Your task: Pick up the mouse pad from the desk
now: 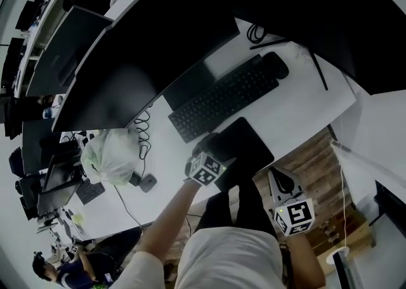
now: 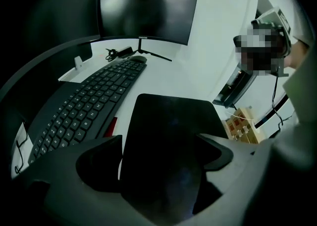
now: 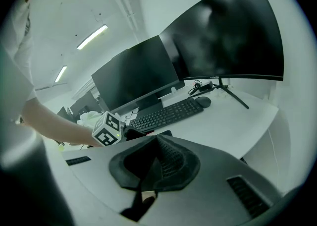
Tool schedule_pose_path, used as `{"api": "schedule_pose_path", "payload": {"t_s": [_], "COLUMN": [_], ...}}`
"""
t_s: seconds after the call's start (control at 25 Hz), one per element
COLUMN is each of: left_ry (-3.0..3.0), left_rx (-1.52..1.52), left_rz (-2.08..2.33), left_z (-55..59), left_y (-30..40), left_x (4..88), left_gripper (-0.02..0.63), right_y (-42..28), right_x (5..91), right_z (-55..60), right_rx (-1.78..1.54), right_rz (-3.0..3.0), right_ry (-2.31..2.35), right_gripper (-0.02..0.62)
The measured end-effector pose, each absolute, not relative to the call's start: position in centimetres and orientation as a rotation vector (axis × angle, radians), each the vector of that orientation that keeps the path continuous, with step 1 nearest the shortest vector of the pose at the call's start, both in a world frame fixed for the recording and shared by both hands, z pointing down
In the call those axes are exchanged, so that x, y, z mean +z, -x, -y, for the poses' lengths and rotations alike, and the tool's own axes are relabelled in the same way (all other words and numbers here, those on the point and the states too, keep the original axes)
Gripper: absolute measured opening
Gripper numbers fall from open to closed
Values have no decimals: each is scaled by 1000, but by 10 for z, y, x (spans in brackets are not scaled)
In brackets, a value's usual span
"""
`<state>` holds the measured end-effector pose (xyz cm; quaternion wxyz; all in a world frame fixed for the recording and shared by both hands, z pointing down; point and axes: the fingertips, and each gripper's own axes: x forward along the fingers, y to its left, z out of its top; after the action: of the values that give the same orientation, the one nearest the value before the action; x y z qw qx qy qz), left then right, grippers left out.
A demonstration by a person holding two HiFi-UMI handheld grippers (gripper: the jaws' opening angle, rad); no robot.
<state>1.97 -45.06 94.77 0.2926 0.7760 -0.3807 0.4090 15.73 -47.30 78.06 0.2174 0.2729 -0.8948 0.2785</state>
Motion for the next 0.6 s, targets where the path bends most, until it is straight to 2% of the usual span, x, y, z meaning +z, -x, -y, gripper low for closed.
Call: {"api": "schedule_pose_path", "payload": {"t_s": [0.36, 0.48, 0.6], "left_ry": [-2066, -2075, -2090], "left_rx": [1151, 1153, 1152], "left_rz": [1031, 1034, 1022], "left_z": [450, 448, 445], "left_y": [-21, -22, -28], "left_x": [959, 958, 955], "left_gripper": [472, 447, 386], "right_y": [-160, -159, -159], "right_x": [791, 796, 797], "right_z": [478, 476, 476], "right_rx": [823, 841, 850], "right_rz": [2462, 2455, 2455], "right_ry": [-763, -765, -766], "right_gripper": [12, 12, 12]}}
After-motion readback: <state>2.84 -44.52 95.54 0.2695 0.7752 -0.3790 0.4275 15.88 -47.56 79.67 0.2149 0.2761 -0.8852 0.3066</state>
